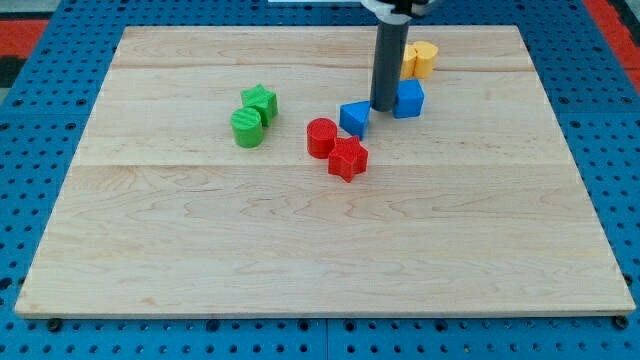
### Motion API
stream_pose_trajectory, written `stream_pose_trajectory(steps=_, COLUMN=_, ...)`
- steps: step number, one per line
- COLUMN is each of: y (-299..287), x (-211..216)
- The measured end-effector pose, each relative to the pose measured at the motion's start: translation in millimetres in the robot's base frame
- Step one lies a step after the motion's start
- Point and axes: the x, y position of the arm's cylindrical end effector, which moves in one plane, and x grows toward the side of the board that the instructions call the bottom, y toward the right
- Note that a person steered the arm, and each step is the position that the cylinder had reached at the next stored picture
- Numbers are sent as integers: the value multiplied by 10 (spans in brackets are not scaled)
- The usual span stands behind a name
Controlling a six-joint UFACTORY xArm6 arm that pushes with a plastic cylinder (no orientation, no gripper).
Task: Slide the green star to the left
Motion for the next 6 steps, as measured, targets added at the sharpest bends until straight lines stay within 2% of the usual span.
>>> stream_pose_trajectory(steps=1, y=-275, x=-161)
stream_pose_trajectory(steps=2, y=-323, x=-122)
stream_pose_trajectory(steps=4, y=-528, x=157)
stream_pose_trajectory(steps=5, y=-890, x=175)
stream_pose_trajectory(steps=6, y=-1638, x=175)
